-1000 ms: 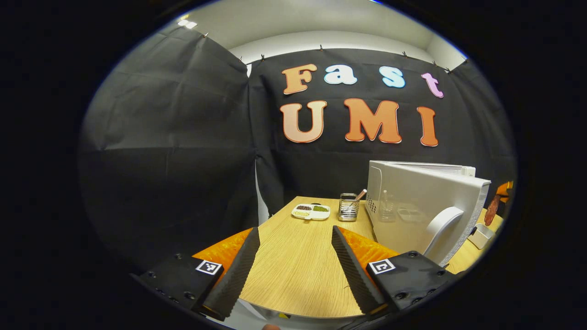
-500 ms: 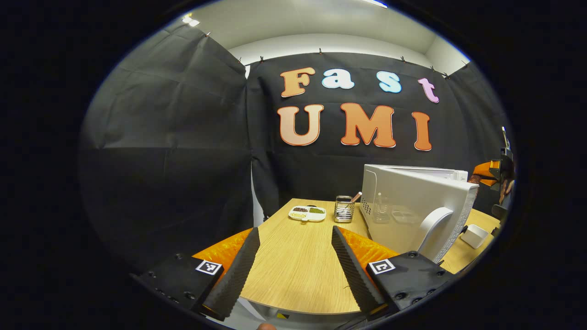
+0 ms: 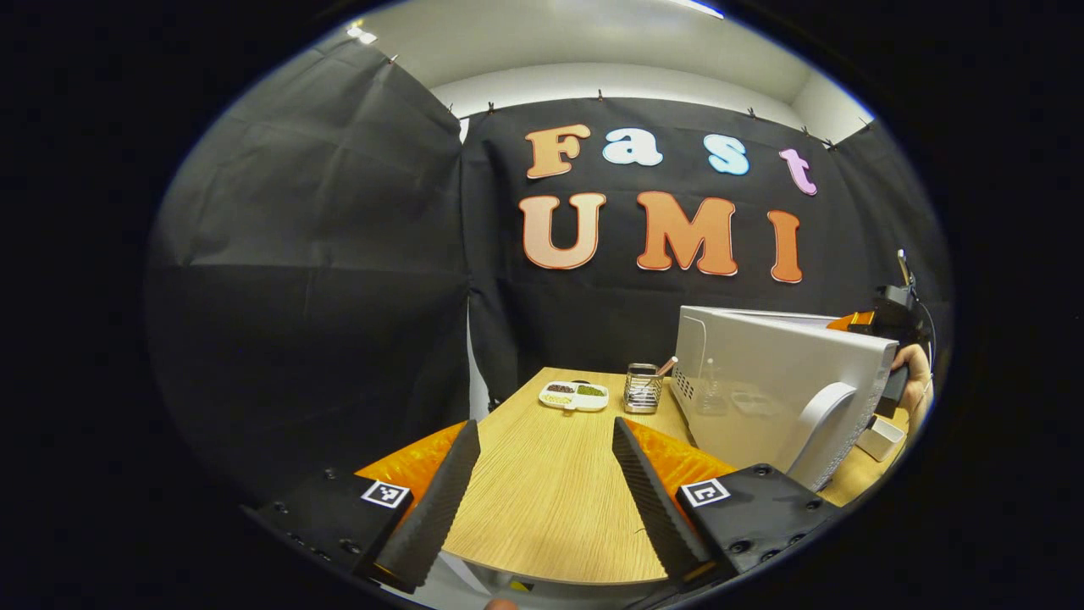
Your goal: Open the microwave oven with the left hand, put the food in, and close the microwave oven.
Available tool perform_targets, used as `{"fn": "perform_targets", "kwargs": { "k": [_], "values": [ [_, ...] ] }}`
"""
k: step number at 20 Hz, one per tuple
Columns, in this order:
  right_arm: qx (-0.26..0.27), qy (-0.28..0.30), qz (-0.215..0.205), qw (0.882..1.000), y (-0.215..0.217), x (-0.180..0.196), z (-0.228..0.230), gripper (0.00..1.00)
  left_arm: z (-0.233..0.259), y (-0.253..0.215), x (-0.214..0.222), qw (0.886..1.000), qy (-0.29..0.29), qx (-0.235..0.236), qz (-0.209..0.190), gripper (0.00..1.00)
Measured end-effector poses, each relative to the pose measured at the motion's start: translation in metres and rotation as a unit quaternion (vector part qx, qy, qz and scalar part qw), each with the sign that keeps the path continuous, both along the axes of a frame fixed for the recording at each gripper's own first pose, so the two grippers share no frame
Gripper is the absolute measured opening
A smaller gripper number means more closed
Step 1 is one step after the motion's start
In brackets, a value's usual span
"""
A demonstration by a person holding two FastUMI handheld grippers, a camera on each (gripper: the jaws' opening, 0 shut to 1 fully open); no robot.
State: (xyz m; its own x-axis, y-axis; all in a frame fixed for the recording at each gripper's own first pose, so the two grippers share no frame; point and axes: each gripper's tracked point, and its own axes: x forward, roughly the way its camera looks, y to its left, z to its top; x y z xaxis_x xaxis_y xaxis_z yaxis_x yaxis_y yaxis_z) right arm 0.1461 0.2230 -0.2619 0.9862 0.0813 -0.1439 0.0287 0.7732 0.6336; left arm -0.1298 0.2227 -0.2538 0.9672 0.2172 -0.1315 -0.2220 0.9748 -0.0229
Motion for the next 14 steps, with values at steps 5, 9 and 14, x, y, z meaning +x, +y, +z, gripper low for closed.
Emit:
{"fn": "perform_targets", "kwargs": {
  "k": [5, 9, 14],
  "values": [
    [0.030, -0.010, -0.038, 0.999, 0.003, 0.054, -0.023, 0.07, -0.005, 0.007, 0.015, 1.000, 0.001, -0.014, -0.004, 0.98],
    [0.042, -0.011, -0.069, 0.997, 0.000, 0.092, -0.053, 0.07, -0.019, 0.020, 0.022, 1.000, 0.018, -0.019, 0.010, 0.98],
    [0.041, 0.007, -0.084, 0.996, 0.002, 0.113, -0.082, 0.07, -0.031, 0.031, 0.028, 0.999, 0.035, -0.021, 0.022, 1.00]
  ]
}}
